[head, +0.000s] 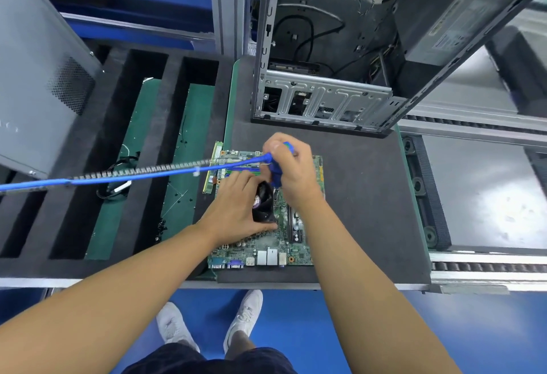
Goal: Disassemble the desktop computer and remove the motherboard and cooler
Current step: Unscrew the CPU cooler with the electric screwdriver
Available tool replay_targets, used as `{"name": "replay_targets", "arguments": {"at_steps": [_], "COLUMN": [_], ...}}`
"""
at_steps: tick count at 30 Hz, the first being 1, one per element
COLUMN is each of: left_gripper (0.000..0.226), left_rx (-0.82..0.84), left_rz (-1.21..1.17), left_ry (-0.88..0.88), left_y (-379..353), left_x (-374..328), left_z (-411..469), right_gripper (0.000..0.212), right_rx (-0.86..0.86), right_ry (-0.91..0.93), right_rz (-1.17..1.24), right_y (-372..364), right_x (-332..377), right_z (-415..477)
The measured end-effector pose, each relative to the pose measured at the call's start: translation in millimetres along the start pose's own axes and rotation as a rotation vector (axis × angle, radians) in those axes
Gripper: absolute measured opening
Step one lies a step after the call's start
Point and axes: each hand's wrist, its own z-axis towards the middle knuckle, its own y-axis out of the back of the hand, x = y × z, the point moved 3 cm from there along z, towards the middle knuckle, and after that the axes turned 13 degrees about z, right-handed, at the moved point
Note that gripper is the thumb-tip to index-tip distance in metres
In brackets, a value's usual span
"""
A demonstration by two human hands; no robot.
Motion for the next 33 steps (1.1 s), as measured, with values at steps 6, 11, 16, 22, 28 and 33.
{"name": "replay_targets", "arguments": {"at_steps": [6,11,16,22,28,33], "left_gripper": [0.098,0.113,0.125,0.134,0.070,0.030], "left_rx": [0.009,0.039,-0.009,0.096,0.039,0.017], "left_rz": [0.066,0.078,0.130,-0.104,-0.209,-0.226], "left_ry": [-0.014,-0.111,-0.104,0.049,0.134,0.124], "left_y": [2,8,25,16,3,-6], "left_x": [-1,8,51,72,63,65], "left_z": [-1,-5,-22,-52,-56,-54], "right_gripper": [0.029,0.042,0.032,0.027,0.030,0.025], "right_rx": [0.058,0.040,0.095,0.086,0.027,0.018], "right_ry": [-0.029,-0.041,-0.031,-0.082,-0.123,-0.123], "right_rz": [0.003,0.087,0.143,0.177,0.203,0.206], "right_y": [-20,-33,-55,-76,-71,-67], "right_x": [17,28,25,-14,-45,-56], "right_z": [7,12,10,-11,-21,-22]}}
